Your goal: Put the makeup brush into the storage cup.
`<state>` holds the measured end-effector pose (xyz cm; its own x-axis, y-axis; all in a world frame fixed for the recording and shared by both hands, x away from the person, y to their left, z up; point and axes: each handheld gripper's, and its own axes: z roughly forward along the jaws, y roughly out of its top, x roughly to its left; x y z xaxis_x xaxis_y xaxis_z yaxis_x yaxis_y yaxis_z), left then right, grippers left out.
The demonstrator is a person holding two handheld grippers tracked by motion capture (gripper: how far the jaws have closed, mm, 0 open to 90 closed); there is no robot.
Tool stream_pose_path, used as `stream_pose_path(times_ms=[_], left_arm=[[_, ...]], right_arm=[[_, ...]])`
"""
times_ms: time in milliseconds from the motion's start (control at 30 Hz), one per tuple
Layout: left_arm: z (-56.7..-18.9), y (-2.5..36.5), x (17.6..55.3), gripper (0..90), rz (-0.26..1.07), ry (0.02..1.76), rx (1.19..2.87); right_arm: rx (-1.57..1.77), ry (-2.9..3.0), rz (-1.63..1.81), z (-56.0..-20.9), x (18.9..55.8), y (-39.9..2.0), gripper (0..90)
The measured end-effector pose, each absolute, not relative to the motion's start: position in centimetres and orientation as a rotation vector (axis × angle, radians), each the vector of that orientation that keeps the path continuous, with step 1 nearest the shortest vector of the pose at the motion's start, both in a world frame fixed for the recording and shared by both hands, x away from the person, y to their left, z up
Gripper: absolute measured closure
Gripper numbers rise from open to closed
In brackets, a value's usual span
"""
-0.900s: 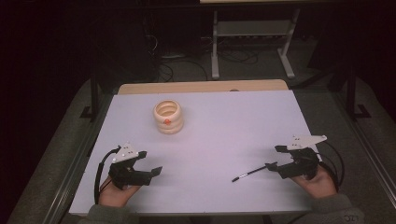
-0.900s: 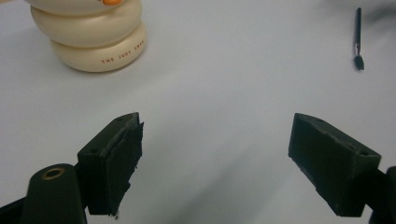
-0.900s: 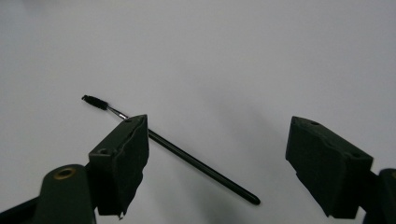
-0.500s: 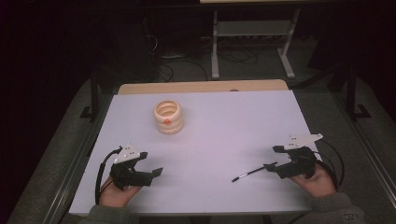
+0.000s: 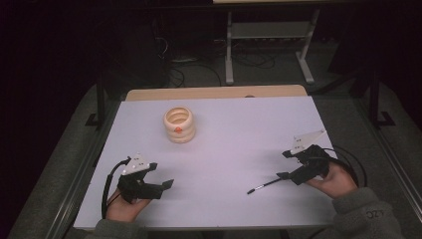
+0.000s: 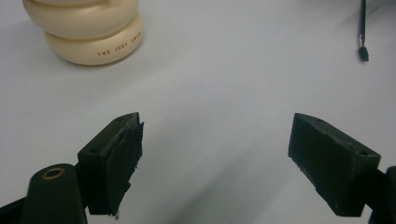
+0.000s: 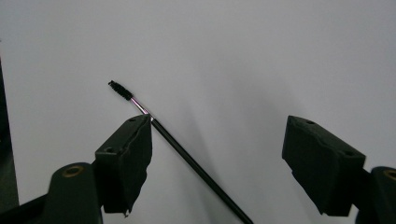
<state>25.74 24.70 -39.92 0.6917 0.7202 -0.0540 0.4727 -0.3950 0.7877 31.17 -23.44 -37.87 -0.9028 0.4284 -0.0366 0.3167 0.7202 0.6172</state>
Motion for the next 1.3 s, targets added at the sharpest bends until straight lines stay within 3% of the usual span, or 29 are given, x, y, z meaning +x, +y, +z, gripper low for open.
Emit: stream_pose_path(times_ms=[867, 1300], left_arm=[[-39.9, 24.9, 25.7, 17.7, 0.386, 0.911, 2.078], [-40.0, 24.9, 25.7, 17.8, 0.382, 0.906, 2.09]], right_arm=[[0.274, 2.983, 0.733, -39.6, 32.7, -18.9, 45.1], [0.121, 3.056, 0.532, -41.9, 32.6, -17.9, 68.8]])
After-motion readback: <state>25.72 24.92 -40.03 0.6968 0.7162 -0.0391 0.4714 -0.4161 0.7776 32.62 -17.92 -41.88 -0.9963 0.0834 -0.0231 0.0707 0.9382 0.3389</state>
